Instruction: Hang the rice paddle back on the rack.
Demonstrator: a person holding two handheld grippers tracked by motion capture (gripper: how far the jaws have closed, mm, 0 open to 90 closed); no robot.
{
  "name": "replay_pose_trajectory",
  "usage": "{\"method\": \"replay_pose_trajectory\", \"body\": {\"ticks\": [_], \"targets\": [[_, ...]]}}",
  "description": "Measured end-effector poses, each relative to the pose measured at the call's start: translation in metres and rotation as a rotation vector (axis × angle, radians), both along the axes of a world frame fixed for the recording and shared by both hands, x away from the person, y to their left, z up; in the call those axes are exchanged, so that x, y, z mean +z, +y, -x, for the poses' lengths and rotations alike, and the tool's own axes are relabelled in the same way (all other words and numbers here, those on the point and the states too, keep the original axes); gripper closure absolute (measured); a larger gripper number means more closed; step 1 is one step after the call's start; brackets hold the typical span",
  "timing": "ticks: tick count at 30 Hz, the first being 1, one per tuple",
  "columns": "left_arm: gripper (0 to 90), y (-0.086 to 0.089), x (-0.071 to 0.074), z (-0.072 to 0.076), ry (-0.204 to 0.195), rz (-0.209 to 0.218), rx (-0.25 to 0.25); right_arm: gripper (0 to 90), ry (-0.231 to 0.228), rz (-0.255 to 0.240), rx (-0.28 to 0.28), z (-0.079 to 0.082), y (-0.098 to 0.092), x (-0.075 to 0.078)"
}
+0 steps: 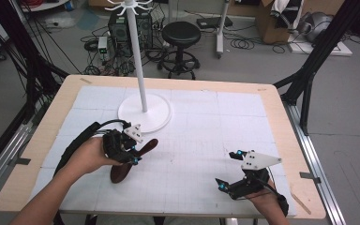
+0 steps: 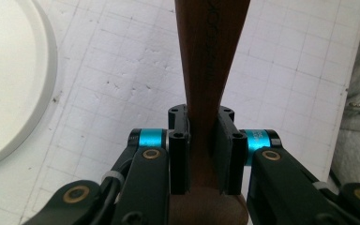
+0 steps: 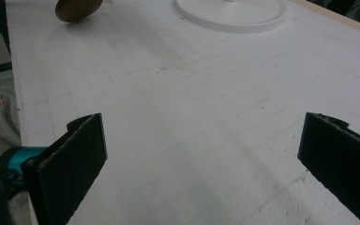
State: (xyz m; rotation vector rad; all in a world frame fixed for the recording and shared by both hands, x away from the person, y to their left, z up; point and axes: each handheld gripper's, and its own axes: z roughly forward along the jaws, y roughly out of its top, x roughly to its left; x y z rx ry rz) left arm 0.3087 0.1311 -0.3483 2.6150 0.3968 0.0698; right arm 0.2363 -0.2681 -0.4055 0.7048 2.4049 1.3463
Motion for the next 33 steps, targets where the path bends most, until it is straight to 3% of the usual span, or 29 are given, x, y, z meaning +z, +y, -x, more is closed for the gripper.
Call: {"method": "replay_pose_trajectory", "body": {"ticks": [23,33], "targets": [[77.5,0.026,0.021,-0.003,0.0,0.153,0.092,0.3,0.001,-0.003,-0.001,-0.001,0.0,-0.001],[77.5,0.037,0.03,-0.004,-0.021,0.215,0.13,0.3,0.0,-0.005,0.0,-0.001,0.0,-0.001]]}}
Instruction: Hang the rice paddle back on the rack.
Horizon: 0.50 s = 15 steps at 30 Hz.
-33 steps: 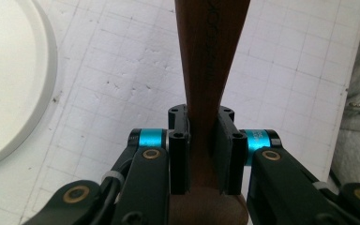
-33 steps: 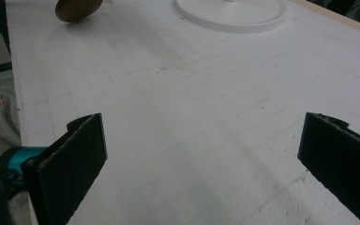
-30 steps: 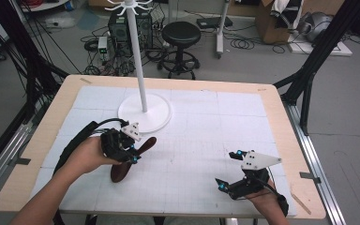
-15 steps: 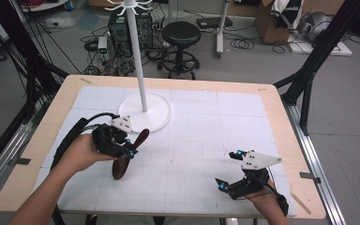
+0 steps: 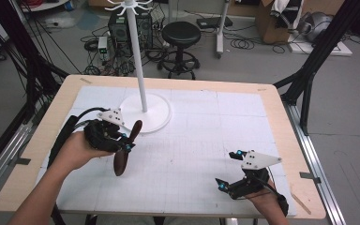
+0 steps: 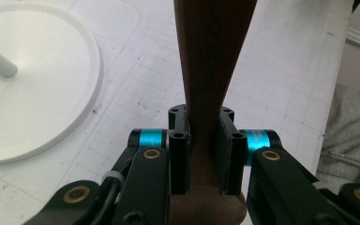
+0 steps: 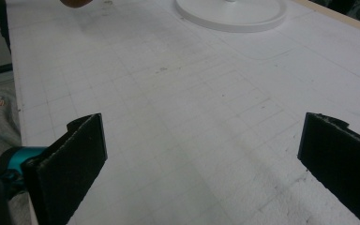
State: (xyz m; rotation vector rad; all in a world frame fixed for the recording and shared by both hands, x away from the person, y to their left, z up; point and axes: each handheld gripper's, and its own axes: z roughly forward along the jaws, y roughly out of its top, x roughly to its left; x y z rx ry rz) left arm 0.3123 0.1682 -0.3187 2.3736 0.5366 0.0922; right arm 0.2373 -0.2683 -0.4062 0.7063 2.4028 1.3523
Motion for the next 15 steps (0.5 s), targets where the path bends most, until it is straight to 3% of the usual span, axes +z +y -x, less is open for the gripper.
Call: {"method": "replay_pose_trajectory", "body": {"ticks": [10,15], "targets": [[77.6,0.012,0.007,-0.002,-0.014,0.068,0.052,0.3,0.002,-0.001,-0.001,0.0,0.0,0.0],[77.6,0.017,0.01,-0.003,-0.027,0.082,0.078,0.3,0.004,-0.002,0.0,0.0,0.0,0.0]]}}
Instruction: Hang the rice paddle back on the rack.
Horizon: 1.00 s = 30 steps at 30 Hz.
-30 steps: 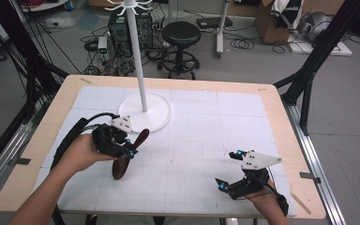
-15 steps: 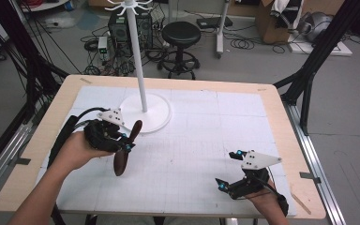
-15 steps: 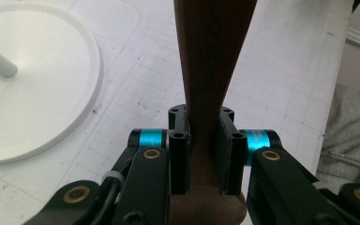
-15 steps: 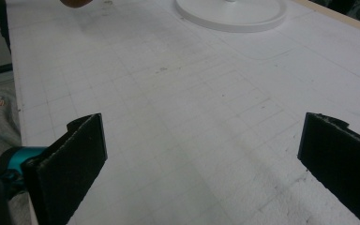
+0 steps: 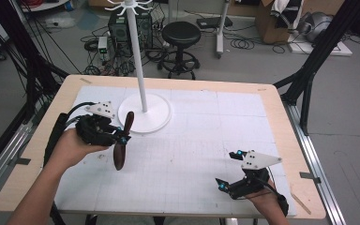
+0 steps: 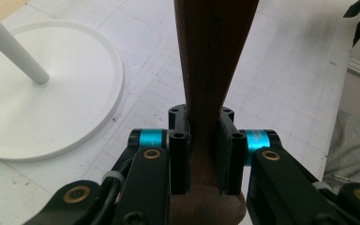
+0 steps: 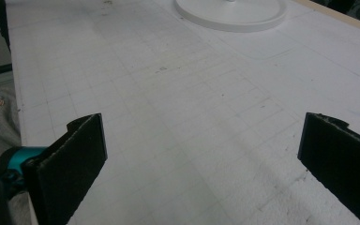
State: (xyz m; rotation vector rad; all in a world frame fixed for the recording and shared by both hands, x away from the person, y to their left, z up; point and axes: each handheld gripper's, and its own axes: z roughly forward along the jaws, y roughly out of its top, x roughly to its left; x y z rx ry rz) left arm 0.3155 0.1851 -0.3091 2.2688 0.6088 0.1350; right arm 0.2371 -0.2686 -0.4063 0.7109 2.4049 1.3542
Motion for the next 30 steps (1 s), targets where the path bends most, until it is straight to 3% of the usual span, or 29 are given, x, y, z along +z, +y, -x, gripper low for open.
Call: {"method": "replay_pose_trajectory", "body": {"ticks": [11,19,24,30], "targets": [[77.6,0.01,0.007,-0.003,-0.017,0.051,0.054,0.3,0.0,0.0,0.0,0.0,0.0,0.0],[77.6,0.018,0.014,-0.007,-0.005,0.1,0.094,0.3,-0.001,0.0,-0.001,0.0,0.0,0.0],[77.6,0.023,0.019,-0.01,-0.011,0.102,0.116,0.3,0.0,-0.001,-0.002,0.0,0.0,0.0],[77.6,0.029,0.027,-0.013,0.0,0.134,0.153,0.3,0.001,-0.001,-0.001,0.0,0.0,0.0]]}}
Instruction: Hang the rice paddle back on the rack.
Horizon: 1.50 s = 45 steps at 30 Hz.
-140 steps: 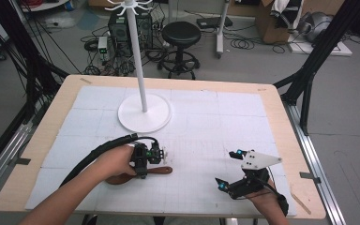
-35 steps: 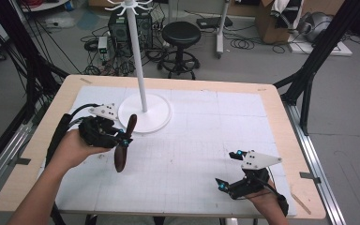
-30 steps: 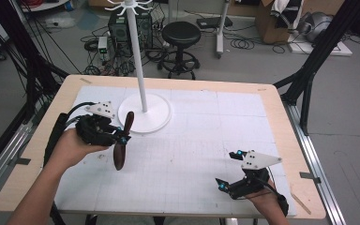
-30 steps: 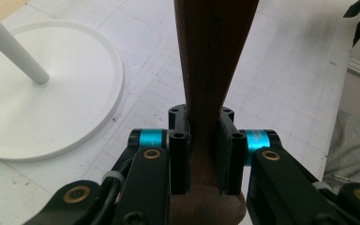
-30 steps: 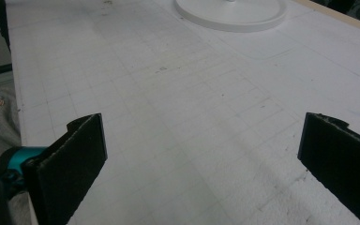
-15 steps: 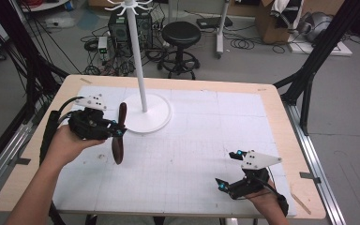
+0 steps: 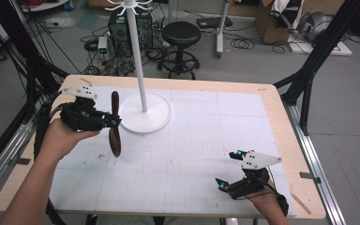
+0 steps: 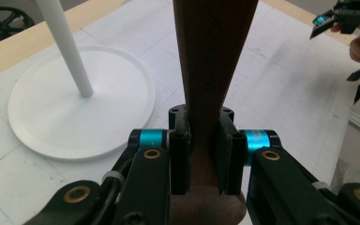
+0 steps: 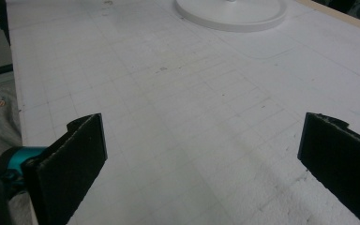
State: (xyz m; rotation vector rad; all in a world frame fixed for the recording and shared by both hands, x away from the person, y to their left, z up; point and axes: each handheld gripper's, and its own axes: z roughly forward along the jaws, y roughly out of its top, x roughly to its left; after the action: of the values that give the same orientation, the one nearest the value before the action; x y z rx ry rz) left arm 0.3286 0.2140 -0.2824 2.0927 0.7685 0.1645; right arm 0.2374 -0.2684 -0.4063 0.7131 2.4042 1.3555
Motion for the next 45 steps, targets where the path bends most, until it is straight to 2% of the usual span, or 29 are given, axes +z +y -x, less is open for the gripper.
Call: {"method": "replay_pose_trajectory", "body": {"ticks": [11,21,29,35,45], "targets": [[77.7,0.007,0.01,-0.007,0.002,0.041,0.052,0.3,0.001,0.0,0.0,0.0,0.0,0.0],[77.7,0.008,0.02,-0.01,-0.002,0.046,0.071,0.3,0.002,-0.001,0.001,0.0,0.0,0.0],[77.7,0.007,0.037,-0.014,-0.021,0.058,0.091,0.3,0.003,-0.003,0.002,0.0,0.0,0.0],[77.7,0.008,0.046,-0.018,-0.02,0.069,0.1,0.3,0.003,-0.003,0.003,0.0,0.0,0.0],[77.7,0.008,0.064,-0.025,-0.039,0.061,0.126,0.3,0.005,-0.001,0.003,-0.001,0.0,-0.001]]}}
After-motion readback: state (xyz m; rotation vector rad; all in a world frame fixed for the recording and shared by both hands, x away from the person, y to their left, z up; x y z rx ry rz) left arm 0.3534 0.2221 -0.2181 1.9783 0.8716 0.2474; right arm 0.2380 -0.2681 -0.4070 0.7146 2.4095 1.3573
